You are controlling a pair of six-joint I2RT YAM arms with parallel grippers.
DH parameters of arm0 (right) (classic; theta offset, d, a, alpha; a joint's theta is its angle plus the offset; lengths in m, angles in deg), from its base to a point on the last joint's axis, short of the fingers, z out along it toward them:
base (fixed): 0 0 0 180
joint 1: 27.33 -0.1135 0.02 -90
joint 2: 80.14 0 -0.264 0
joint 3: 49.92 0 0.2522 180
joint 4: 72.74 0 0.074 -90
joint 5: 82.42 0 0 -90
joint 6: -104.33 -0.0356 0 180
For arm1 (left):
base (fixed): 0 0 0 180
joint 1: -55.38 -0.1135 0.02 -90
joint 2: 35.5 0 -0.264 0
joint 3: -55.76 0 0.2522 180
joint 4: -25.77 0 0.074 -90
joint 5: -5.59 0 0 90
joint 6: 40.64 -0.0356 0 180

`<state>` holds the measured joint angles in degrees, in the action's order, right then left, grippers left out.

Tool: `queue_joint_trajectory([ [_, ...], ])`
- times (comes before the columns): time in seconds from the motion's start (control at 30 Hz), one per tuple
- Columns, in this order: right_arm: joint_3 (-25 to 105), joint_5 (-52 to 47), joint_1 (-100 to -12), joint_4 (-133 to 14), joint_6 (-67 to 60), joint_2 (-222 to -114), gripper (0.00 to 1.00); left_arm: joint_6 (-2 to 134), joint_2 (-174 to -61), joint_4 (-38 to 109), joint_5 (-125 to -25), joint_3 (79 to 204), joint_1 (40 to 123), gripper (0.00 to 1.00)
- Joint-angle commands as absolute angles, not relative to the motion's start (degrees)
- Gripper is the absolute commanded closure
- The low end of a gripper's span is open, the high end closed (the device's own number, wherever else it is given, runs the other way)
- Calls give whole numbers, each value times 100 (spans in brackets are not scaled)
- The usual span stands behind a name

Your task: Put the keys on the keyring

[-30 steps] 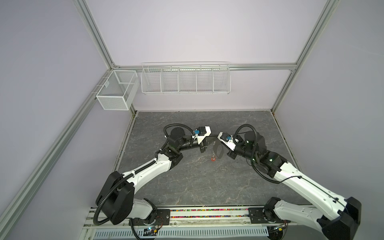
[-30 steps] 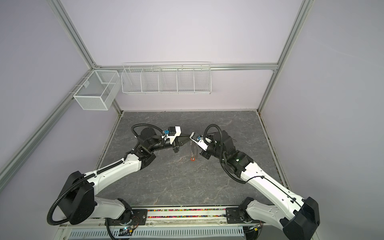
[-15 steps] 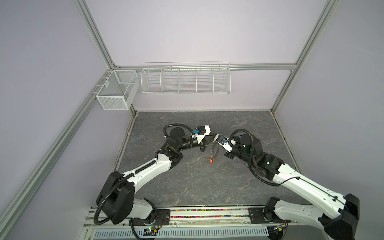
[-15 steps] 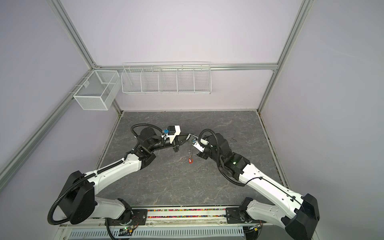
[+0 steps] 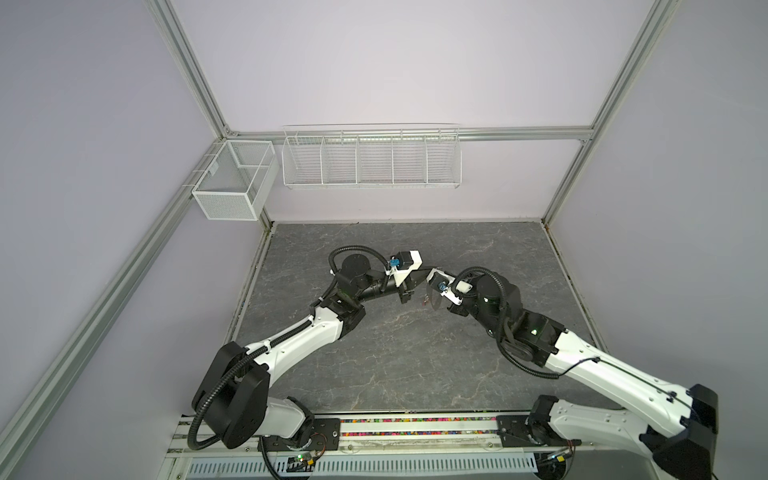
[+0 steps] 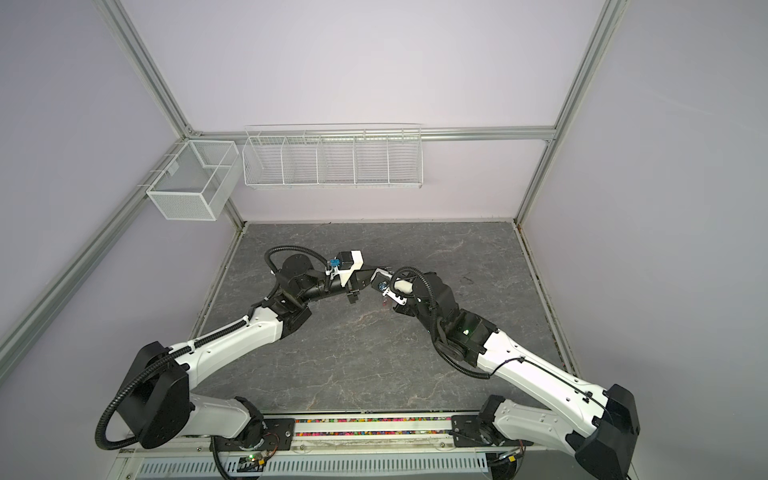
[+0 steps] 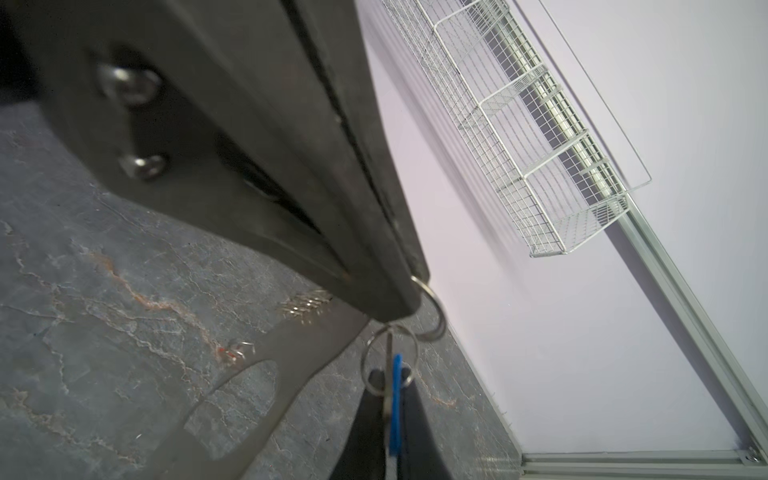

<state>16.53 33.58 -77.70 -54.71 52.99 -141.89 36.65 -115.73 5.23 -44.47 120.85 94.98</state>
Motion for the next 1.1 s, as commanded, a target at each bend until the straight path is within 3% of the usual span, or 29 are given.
queue_joint_trajectory([
  [0.0, 1583, 3751, -7784, -6082, 5439, -14053, 93, 3566, -11584, 823, -4299, 12226, 9493, 100],
  [0.37, 1865, 3647, -7686, -5723, 5169, -14192, 93, 3479, -11611, 940, -4082, 12262, 9493, 100],
  [0.63, 1930, 2838, -7418, -4886, 4826, -14324, 93, 3591, -11558, 728, -4081, 12200, 9493, 100],
  [1.07, 2009, 2507, -7435, -4949, 4868, -14068, 93, 3498, -11659, 994, -4092, 12252, 9509, 100],
])
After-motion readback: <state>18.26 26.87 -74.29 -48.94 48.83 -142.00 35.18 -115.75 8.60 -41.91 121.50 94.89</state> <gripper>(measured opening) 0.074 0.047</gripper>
